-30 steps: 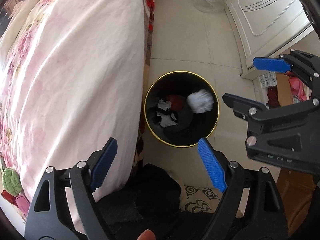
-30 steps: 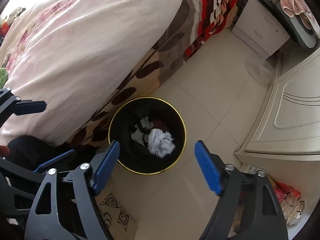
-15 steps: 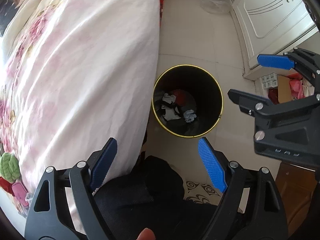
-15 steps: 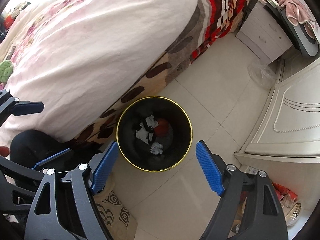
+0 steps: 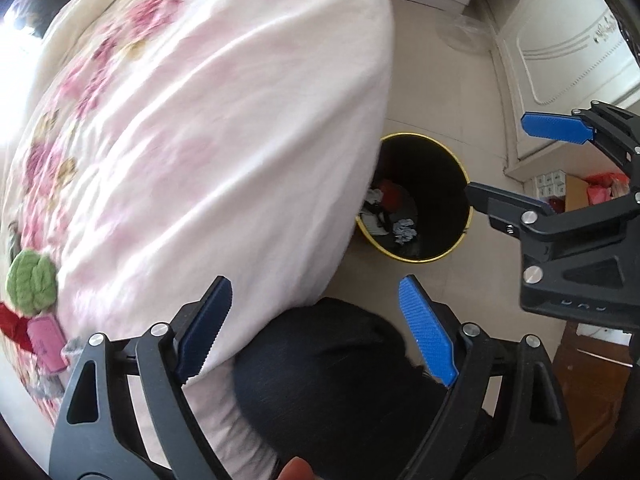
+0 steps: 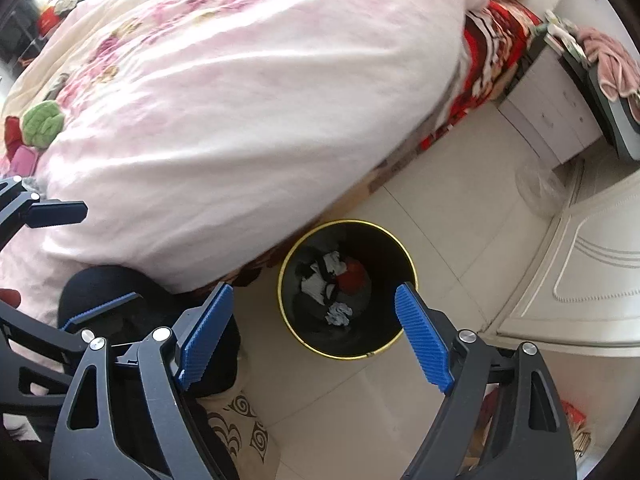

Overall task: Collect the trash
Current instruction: 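Move both open grippers back over the bed toward the pink bag and grey sock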

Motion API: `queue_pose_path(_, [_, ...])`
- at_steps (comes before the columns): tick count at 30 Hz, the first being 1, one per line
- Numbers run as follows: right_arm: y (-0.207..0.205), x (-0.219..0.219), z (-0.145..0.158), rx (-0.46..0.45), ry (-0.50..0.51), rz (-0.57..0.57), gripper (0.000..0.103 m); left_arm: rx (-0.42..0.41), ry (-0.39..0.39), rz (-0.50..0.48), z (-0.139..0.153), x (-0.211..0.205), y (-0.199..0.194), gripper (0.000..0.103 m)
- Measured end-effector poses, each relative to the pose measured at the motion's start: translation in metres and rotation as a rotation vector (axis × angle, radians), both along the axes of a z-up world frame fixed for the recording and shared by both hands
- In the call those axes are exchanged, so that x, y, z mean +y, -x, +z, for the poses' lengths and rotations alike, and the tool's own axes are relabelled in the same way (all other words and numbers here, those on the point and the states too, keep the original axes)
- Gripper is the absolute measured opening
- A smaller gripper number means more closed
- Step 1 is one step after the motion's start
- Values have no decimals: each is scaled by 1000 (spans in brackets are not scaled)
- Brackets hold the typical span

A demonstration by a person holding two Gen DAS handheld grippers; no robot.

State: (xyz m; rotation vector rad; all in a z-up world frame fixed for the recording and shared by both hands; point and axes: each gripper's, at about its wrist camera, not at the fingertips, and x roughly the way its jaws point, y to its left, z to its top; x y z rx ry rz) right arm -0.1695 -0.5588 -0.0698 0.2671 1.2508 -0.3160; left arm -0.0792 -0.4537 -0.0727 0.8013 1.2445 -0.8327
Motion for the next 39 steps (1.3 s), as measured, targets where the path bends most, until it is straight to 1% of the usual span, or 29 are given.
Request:
queue_pose_path(11, [-43,55,18,-9,10,107,80,-15,23,128,24,76,-43,85])
queue_pose_path(21, [-82,111,33,-22,26,201,82,-34,34,209,36,141,-67,85])
queue_pose_path(23, [-87,122,35,-22,28,218,83,-37,36,222,37,150,-71,87])
queue_pose_path(31, [-101,158,44,-25,37,270,84,-48,47,259,43,180,-80,87])
queue_pose_path(32, [-102,161,45,-27,39,273,86,-49,50,262,44,184,-81,87])
queue_pose_path(35, [-106,173,47,-30,42,286,86,-49,56,270,45,195,-84,89])
queue_pose_path(39, [-109,184,48,-28,37,288,86,-52,57,276,46,208,-85,90])
